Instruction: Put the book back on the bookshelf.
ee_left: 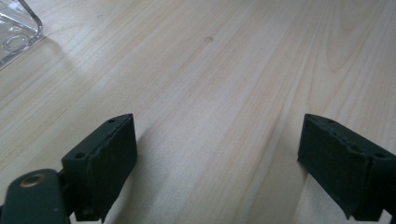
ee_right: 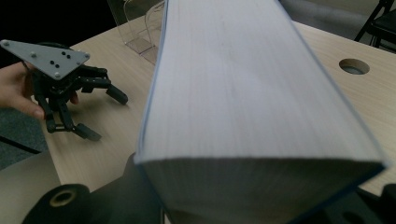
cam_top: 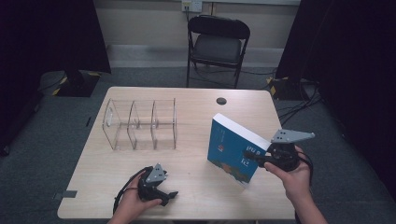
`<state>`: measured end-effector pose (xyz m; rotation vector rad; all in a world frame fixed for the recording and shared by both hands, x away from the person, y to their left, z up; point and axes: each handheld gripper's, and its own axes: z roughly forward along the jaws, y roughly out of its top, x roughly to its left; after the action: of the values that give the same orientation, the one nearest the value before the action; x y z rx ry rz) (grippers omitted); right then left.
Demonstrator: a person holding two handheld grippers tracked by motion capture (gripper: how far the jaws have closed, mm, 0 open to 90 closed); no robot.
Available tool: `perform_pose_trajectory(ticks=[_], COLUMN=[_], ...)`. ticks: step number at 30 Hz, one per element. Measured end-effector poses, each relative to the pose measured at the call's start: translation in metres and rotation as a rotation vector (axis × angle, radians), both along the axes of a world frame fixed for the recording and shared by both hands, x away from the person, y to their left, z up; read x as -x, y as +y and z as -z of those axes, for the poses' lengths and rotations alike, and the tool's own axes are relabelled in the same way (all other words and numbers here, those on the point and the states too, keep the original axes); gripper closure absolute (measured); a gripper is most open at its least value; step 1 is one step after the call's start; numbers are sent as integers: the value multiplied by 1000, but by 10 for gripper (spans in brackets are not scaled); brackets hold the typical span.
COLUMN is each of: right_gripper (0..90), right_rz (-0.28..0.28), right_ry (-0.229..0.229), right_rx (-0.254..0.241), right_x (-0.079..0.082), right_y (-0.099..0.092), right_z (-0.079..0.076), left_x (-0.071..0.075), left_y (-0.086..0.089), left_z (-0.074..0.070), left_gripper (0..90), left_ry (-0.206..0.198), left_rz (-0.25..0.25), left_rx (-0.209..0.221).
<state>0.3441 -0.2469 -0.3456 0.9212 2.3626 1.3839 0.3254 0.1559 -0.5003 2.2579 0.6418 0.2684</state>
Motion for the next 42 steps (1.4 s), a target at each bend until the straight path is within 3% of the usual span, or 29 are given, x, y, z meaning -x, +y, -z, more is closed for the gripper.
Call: perform_pose_trajectory(ticks=[10,13,15,18,21,29,32,33,34,36,39,40,41,42], right_gripper=[613,610,610,608,606,600,594,592,591,586,580,580,580,581], right_rz=[-14,-18,-17,-18,-23,-22,-18,-18,-18,-19,-24,-22,-22,-23], right_ry=[-22,-27,-28,-31,-31,-42,-60,-65,-67,-70,-69,-72,-72,-77], right_rx=[18,23,21,20,31,18,4,3,-1,-3,-3,-1,-1,2], right_x=[9,9,9,9,9,9,9,10,10,10,10,10,10,10], right_y=[-4,-4,-4,-4,-4,-5,-7,-7,-7,-8,-9,-9,-9,-10], right_z=[0,0,0,1,0,2,4,5,5,6,7,7,7,8], left_x=[0,0,1,0,0,0,1,-1,-1,-2,-6,-7,-7,-10], left_y=[-1,-2,-4,-6,-5,-6,-9,-8,-11,-13,-15,-15,-15,-15], left_z=[0,0,2,1,1,1,1,0,-2,-3,-8,-9,-9,-12], left_gripper=[108,57,28,0,0,0,0,0,3,4,55,118,181,181], left_ry=[3,9,11,13,13,15,18,16,37,36,61,80,80,96], left_rz=[0,25,16,41,43,39,13,28,11,13,17,17,17,21], left_rx=[1,-21,4,-31,-33,-37,-17,-44,-47,-66,-80,-50,-50,-52])
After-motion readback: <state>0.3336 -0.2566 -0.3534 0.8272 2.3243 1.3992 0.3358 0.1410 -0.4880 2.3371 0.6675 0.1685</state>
